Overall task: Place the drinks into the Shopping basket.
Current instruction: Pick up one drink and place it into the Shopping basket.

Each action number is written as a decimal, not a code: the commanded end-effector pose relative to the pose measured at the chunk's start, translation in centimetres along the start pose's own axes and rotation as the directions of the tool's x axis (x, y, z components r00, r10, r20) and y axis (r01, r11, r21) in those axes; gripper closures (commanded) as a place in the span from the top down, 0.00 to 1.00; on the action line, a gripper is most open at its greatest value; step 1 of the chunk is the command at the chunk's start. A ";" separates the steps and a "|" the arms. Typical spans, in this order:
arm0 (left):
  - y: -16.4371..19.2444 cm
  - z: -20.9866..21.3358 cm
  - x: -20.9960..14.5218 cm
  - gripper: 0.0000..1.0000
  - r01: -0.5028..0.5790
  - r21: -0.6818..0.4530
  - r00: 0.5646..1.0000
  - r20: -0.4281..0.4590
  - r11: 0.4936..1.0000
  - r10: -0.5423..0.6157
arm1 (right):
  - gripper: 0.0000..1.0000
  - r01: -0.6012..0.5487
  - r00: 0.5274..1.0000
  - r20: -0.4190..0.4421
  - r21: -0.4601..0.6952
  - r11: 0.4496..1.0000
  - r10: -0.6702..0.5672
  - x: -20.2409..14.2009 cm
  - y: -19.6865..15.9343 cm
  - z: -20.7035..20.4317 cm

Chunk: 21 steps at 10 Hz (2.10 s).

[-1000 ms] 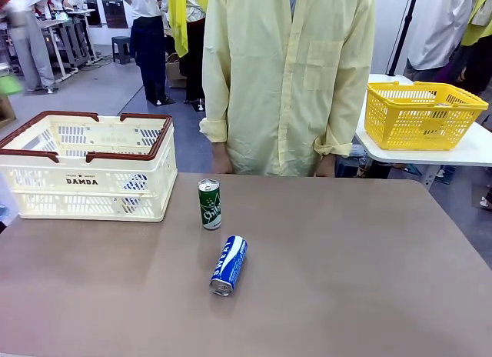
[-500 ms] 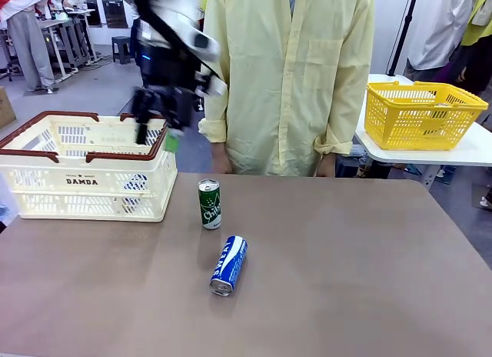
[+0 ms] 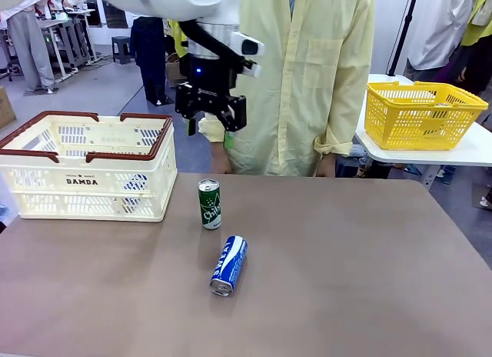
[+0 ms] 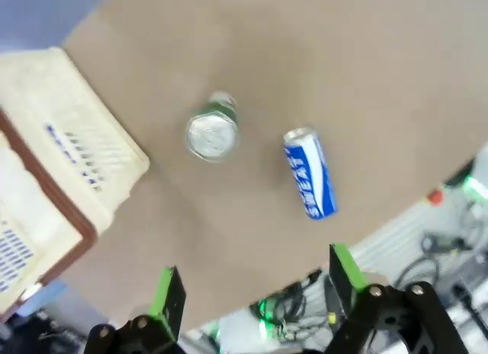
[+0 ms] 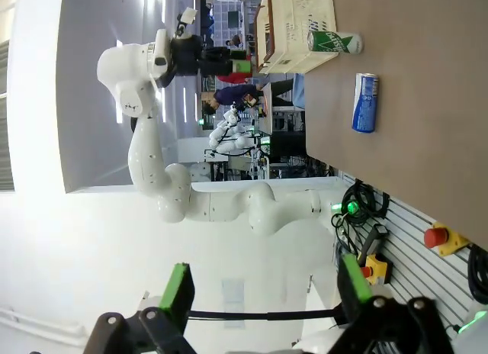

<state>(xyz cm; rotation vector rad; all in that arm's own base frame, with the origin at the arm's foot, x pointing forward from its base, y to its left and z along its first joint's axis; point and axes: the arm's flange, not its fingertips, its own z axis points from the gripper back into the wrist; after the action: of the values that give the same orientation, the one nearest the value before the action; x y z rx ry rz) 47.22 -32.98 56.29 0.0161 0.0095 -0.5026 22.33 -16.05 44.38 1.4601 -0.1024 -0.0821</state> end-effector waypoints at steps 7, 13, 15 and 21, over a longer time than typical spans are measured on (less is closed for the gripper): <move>3.9 -1.9 -0.1 1.00 -0.130 -0.010 0.990 0.044 0.991 0.131 | 1.00 0.004 1.000 0.005 0.010 1.000 -0.004 -0.1 0.4 0.0; 4.7 -4.8 2.8 1.00 0.521 -0.204 0.853 0.121 0.829 -0.507 | 1.00 0.004 1.000 0.005 0.010 1.000 -0.004 -0.1 0.4 0.0; 6.0 -7.6 3.4 1.00 0.682 -0.200 0.729 0.122 0.703 -0.673 | 1.00 0.004 1.000 0.005 0.010 1.000 -0.004 -0.1 0.4 0.0; 6.7 -11.2 4.8 1.00 0.868 -0.139 0.496 0.171 0.477 -0.852 | 1.00 0.004 1.000 0.005 0.010 1.000 -0.004 -0.1 0.4 0.0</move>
<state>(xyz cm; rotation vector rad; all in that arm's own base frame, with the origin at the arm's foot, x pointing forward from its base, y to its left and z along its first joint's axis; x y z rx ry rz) 54.87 -29.59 44.67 -0.2243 -0.0429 -1.5598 22.33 -16.06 44.37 1.4601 -0.1024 -0.0826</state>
